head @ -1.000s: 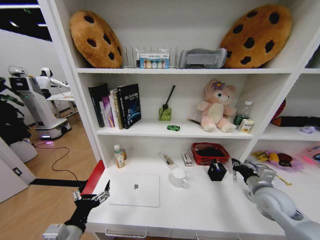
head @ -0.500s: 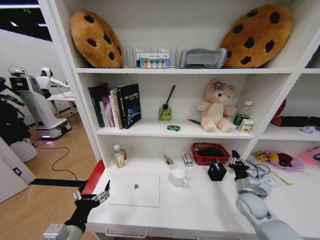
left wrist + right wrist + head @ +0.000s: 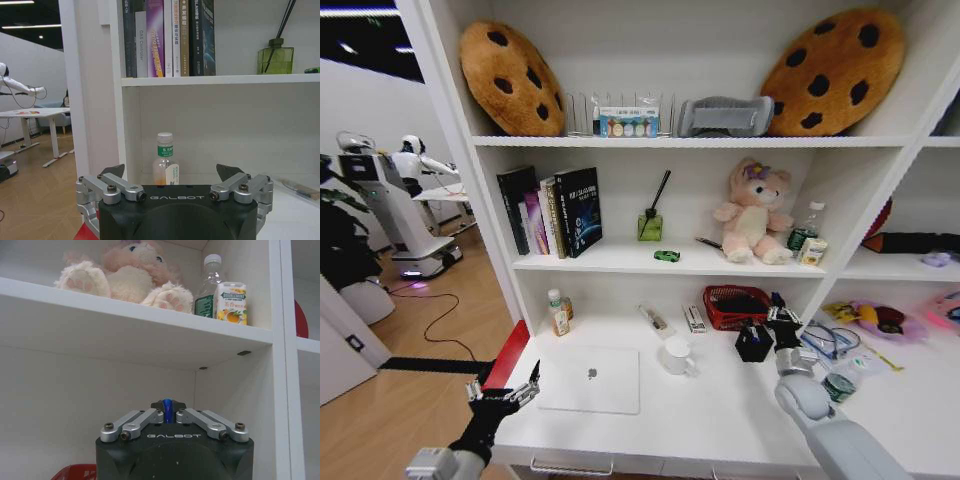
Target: Organize the objects on the table.
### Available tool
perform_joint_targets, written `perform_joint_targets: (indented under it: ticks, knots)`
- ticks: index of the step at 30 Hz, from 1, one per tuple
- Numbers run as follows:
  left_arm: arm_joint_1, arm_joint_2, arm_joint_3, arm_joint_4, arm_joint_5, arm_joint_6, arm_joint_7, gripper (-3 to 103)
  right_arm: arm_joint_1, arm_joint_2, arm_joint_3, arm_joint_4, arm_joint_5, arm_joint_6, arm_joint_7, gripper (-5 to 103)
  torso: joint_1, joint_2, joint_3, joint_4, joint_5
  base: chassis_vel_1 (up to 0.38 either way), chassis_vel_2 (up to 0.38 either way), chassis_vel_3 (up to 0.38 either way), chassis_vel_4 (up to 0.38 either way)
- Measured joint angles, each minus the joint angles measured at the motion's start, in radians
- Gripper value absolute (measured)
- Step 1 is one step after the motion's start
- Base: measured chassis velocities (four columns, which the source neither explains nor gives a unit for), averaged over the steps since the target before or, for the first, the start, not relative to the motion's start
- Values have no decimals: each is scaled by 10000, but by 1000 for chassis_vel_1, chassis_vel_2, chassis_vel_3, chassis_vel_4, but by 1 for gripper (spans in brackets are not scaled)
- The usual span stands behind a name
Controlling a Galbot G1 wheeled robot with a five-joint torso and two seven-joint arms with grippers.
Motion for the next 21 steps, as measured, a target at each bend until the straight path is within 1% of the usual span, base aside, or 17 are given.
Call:
perform_joint_targets:
  ticks: [2, 4, 7, 10, 12, 13, 15, 16, 17, 18, 20, 21]
  knots:
    - [0, 0, 0, 0, 0, -1, 0, 100, 69, 62, -104, -109, -139, 71, 13, 7, 0, 0, 0, -1, -1, 0, 0, 0, 0]
    - [0, 0, 0, 0, 0, 0, 0, 100, 147, 187, -323, -453, -607, 352, 21, 7, 0, 0, 0, 0, 1, 0, 0, 0, 0]
    - [0, 0, 0, 0, 0, 0, 0, 100, 69, 274, -392, -541, -778, 480, -20, 7, 0, 0, 0, 0, 0, 0, 0, 0, 0]
    - [0, 0, 0, 0, 0, 0, 0, 100, -48, 295, -386, -443, -684, 421, -127, 5, 0, -1, 0, -2, 1, 0, 0, 0, 0]
    - [0, 0, 0, 0, 0, 0, 0, 100, -230, 327, -297, -226, -523, 256, -337, 15, 0, 0, -1, -3, -2, 0, 0, 0, 0]
    - [0, 0, 0, 0, 0, 0, 0, 100, -230, 327, -297, -226, -523, 256, -337, 15, 0, 0, -1, -3, -2, 0, 0, 0, 0]
    - [0, 0, 0, 0, 0, -1, 0, 100, -391, 360, -211, -96, -456, 162, -368, 26, 0, 0, -1, 1, 0, 0, 0, 0, 0]
    - [0, 0, 0, 0, 0, -1, 0, 100, -391, 360, -211, -96, -456, 162, -368, 26, 0, 0, -1, 1, 0, 0, 0, 0, 0]
    - [0, 0, 0, 0, 0, 0, 0, 100, -518, 361, -130, 16, -401, 80, -376, 32, 0, 0, -1, -1, 1, 0, 0, 0, 0]
    - [0, 0, 0, 0, 0, 0, 0, 100, -733, 355, -5, 244, -295, -69, -401, 42, 0, 0, -1, -1, 0, 0, 0, 0, 0]
    - [0, 0, 0, 0, 0, 0, 0, 100, -883, 344, 77, 434, -197, -204, -406, 42, 0, 0, -1, -1, 1, 0, 0, 0, 0]
    - [0, 0, -1, 0, 0, 0, 0, 100, -1291, 293, 319, 1014, 148, -717, -441, 47, 1, 0, -1, -1, 3, 0, 0, 0, 0]
